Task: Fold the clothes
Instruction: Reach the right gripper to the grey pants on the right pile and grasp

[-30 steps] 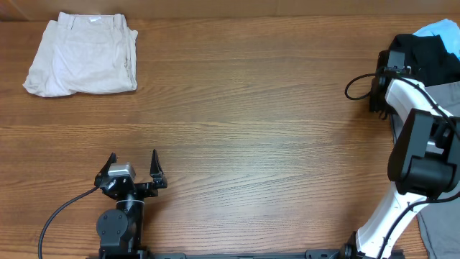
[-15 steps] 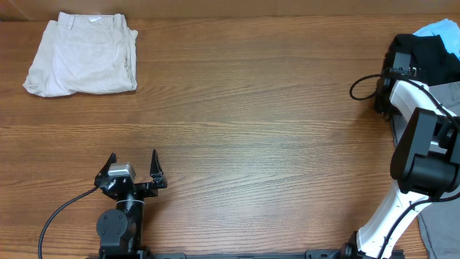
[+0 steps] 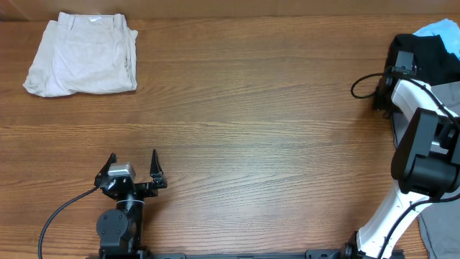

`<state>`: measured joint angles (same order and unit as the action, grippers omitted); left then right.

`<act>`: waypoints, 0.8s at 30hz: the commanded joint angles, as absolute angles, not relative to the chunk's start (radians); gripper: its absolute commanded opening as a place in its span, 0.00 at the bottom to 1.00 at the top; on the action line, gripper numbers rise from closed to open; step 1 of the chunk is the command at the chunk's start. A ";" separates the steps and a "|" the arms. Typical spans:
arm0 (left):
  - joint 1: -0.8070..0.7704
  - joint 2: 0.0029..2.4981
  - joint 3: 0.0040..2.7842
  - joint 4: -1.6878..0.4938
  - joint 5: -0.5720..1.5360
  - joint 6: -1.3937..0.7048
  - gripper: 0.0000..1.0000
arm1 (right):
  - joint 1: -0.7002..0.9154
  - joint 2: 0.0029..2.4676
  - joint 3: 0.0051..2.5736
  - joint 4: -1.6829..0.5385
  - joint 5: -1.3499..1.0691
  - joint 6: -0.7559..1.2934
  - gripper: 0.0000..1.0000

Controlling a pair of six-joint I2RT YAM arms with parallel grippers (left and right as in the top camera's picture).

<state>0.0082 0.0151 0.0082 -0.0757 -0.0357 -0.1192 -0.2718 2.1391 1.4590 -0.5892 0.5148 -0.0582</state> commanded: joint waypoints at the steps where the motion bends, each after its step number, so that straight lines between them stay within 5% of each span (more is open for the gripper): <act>1: 0.012 0.006 0.005 -0.073 -0.048 -0.097 1.00 | -0.274 2.155 1.472 -0.588 0.484 -0.057 0.75; 4: 0.012 0.006 0.005 -0.073 -0.048 -0.097 1.00 | -0.274 2.156 1.472 -0.588 0.476 -0.057 0.71; 10: 0.012 0.006 0.005 -0.073 -0.048 -0.097 1.00 | -0.276 2.158 1.451 -0.572 0.477 -0.057 0.48; 14: 0.012 0.006 0.005 -0.073 -0.048 -0.097 1.00 | -0.276 2.159 1.443 -0.561 0.481 -0.061 0.46; 21: 0.012 0.006 0.005 -0.073 -0.048 -0.097 1.00 | -0.276 2.159 1.443 -0.559 0.530 -0.056 0.06; 24: 0.012 0.006 0.005 -0.073 -0.048 -0.097 1.00 | -0.275 2.157 1.466 -0.574 0.541 -0.040 0.04</act>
<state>0.0082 0.0151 0.0082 -0.0757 -0.0357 -0.1192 -0.2741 2.1471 1.4509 -0.5659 0.5125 -0.0589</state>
